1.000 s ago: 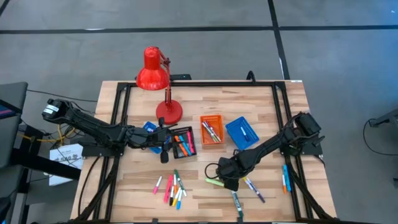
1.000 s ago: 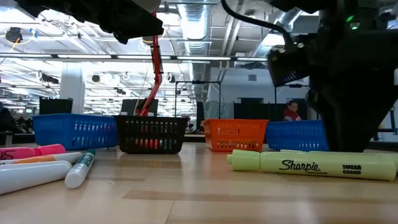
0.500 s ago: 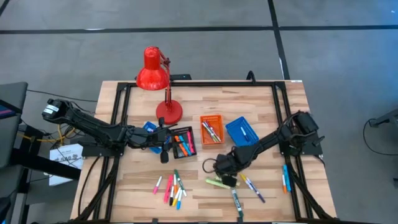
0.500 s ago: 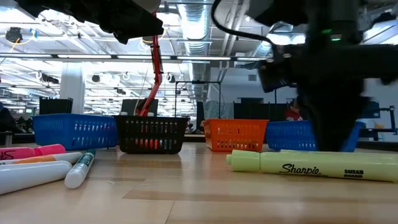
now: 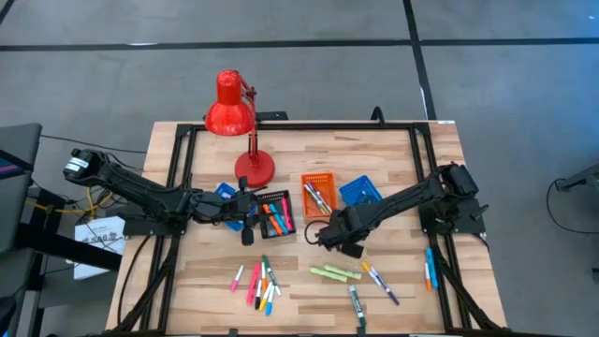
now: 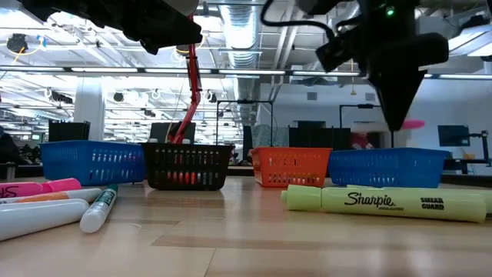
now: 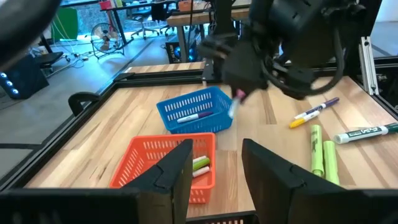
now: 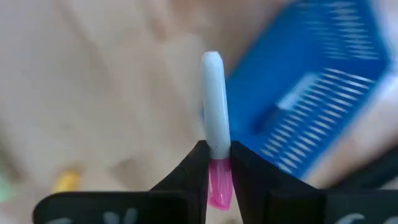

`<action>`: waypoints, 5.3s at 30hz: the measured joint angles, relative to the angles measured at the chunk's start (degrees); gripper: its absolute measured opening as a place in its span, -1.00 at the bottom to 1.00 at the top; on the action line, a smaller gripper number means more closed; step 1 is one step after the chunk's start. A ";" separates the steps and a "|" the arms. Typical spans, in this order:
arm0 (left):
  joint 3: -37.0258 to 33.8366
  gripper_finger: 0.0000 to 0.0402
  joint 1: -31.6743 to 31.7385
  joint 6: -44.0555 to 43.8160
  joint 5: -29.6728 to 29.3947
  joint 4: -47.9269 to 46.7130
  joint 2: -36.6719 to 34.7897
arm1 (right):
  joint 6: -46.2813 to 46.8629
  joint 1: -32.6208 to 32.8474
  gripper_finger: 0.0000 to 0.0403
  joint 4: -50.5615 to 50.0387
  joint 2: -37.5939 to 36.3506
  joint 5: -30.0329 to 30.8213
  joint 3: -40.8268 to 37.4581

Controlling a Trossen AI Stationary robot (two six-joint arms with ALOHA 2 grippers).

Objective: Pick & Place Markers
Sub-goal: Put the right small white and pink highlighter pen into the right blue basket, then put the bottom large green highlighter pen into the black basket

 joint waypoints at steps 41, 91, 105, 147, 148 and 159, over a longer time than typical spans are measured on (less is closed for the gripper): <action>0.00 -0.33 0.01 -0.01 0.00 1.02 -0.24 | -0.48 -21.96 -0.68 22.31 -13.34 -1.92 -26.81; 0.00 -0.33 -0.01 -0.02 0.00 1.77 -0.24 | 0.03 -9.42 0.04 7.85 -13.67 -6.32 -9.58; 0.00 -0.33 0.01 -0.02 0.00 1.98 -0.24 | 8.04 10.60 -0.08 20.20 -13.69 -9.77 -8.31; -0.02 -0.33 0.01 0.00 0.00 2.60 -0.22 | 8.55 14.00 -0.13 43.57 0.16 -12.98 -8.74; -0.02 -0.33 0.01 0.00 0.00 2.64 -0.22 | 8.55 14.00 -0.13 43.54 0.17 -12.97 -8.74; -0.02 -0.33 0.00 -0.01 0.00 2.64 -0.22 | 10.11 14.02 -0.15 44.79 0.15 -12.79 -8.74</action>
